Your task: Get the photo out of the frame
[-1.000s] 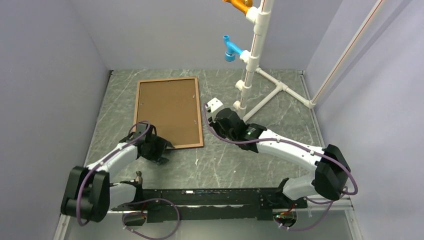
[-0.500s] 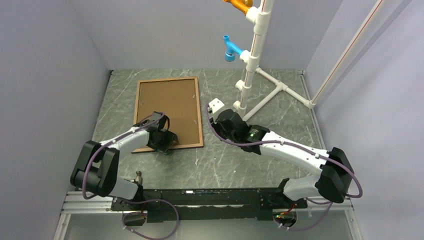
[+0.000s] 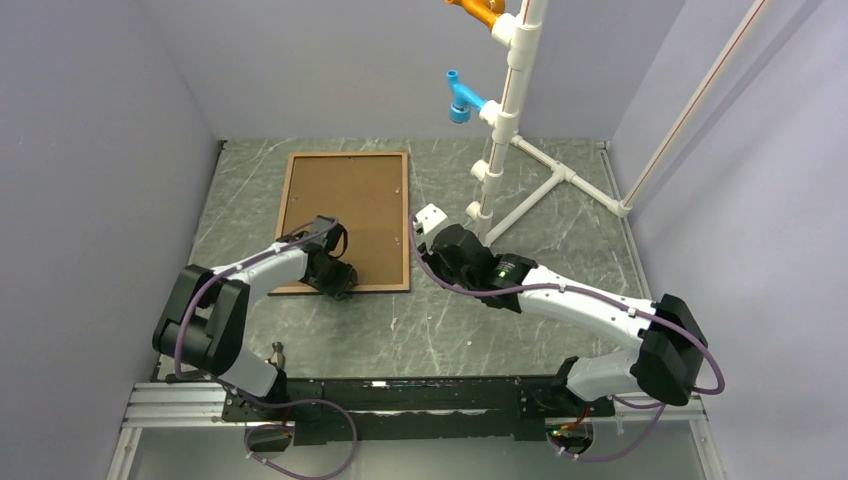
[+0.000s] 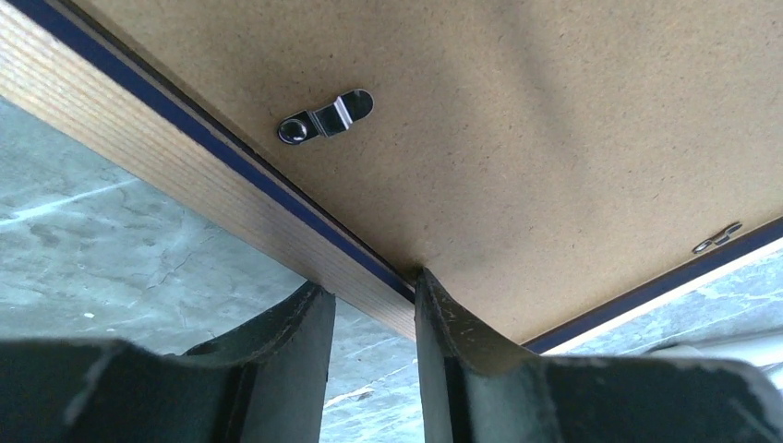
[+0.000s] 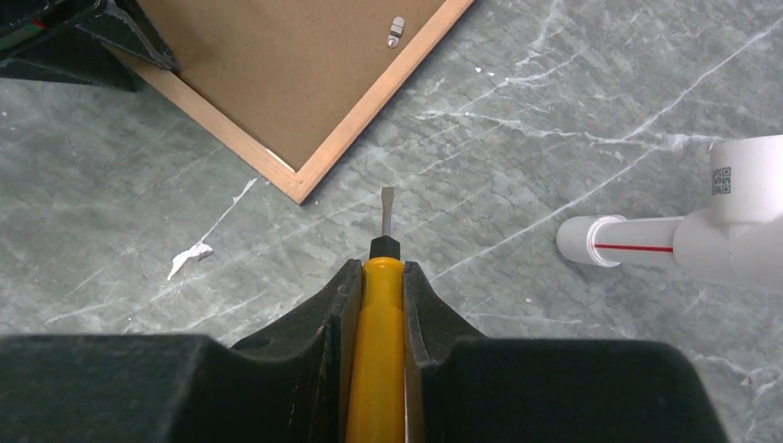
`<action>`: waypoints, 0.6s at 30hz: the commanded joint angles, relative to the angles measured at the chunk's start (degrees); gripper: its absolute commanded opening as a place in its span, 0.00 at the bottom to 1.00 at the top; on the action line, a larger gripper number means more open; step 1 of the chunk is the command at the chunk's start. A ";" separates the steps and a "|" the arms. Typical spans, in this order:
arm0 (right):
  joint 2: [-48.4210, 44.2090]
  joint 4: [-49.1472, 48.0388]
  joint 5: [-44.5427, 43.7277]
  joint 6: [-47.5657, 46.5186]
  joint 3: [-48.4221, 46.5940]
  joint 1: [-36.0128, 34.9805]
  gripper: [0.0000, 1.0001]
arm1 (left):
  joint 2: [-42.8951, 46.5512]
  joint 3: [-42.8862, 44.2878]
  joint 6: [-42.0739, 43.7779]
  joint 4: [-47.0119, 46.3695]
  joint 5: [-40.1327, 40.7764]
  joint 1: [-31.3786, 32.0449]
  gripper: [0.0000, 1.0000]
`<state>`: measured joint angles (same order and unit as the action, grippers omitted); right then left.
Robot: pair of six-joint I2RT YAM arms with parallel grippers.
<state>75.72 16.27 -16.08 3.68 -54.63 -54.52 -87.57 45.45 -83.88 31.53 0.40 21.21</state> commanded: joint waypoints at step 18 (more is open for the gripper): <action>7.19 -0.43 -0.63 0.25 -5.63 -0.32 0.00 | 12.94 -6.30 37.40 7.43 8.48 -0.36 0.00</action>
<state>82.52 17.08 -16.40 3.64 -57.28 -54.59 -75.59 37.74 -61.65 32.14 7.42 21.37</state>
